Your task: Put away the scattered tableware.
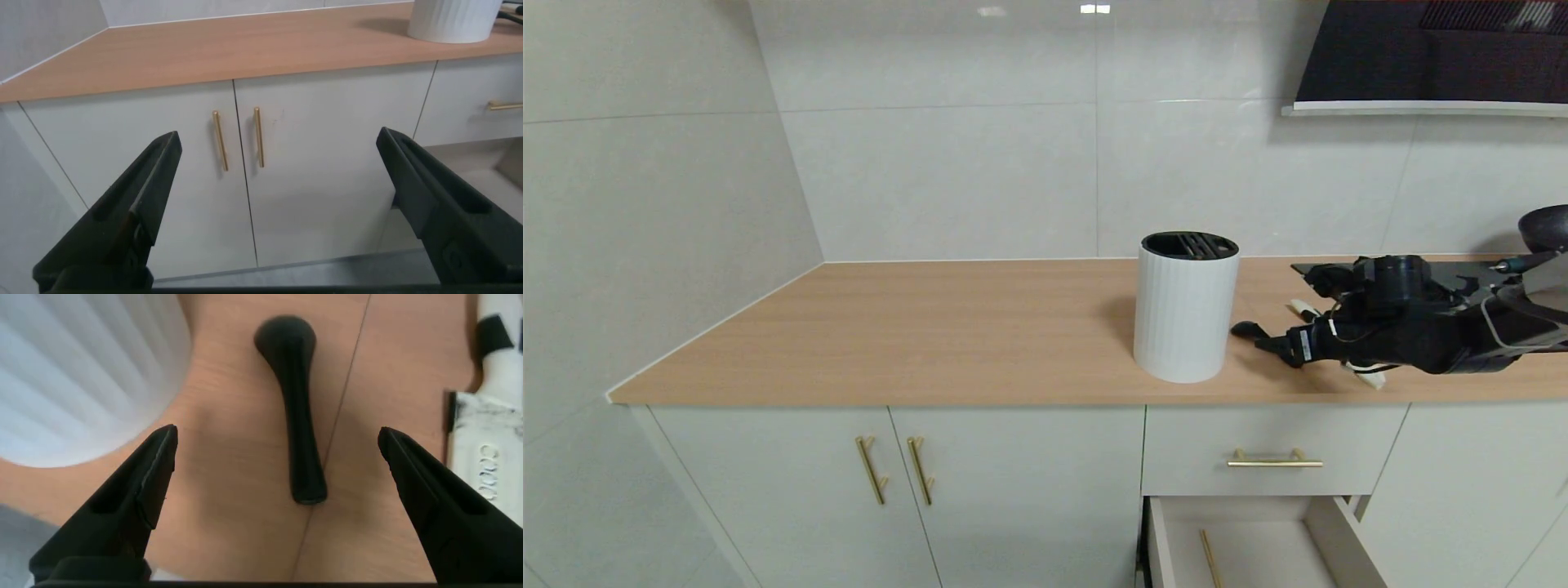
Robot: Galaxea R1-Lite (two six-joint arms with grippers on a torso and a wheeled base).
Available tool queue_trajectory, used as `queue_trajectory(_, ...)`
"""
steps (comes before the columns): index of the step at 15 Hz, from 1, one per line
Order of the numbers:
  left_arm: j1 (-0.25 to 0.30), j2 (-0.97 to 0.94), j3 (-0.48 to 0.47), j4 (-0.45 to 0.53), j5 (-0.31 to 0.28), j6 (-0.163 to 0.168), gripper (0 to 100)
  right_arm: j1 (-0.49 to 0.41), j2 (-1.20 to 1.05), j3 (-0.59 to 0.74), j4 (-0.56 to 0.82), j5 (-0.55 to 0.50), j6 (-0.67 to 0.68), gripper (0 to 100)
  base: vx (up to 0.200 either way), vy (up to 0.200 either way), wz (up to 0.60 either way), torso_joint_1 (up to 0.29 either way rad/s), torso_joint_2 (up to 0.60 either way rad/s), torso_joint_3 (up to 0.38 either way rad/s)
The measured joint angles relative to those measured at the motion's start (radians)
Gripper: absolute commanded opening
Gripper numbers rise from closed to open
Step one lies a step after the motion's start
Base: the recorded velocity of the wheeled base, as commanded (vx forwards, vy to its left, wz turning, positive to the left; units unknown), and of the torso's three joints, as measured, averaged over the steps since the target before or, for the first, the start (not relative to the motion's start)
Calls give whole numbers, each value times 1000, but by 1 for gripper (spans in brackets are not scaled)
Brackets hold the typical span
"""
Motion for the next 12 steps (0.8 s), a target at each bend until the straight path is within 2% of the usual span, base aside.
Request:
queue_trajectory(2, 0, 0, 0, 0, 0, 0, 100, -2, 31, -6, -40, 0, 0, 100, 0, 0, 0, 0, 0, 0)
queue_trajectory(12, 0, 0, 0, 0, 0, 0, 100, -12, 125, -75, -43, -2, 7, 100, 0, 0, 0, 0, 0, 0)
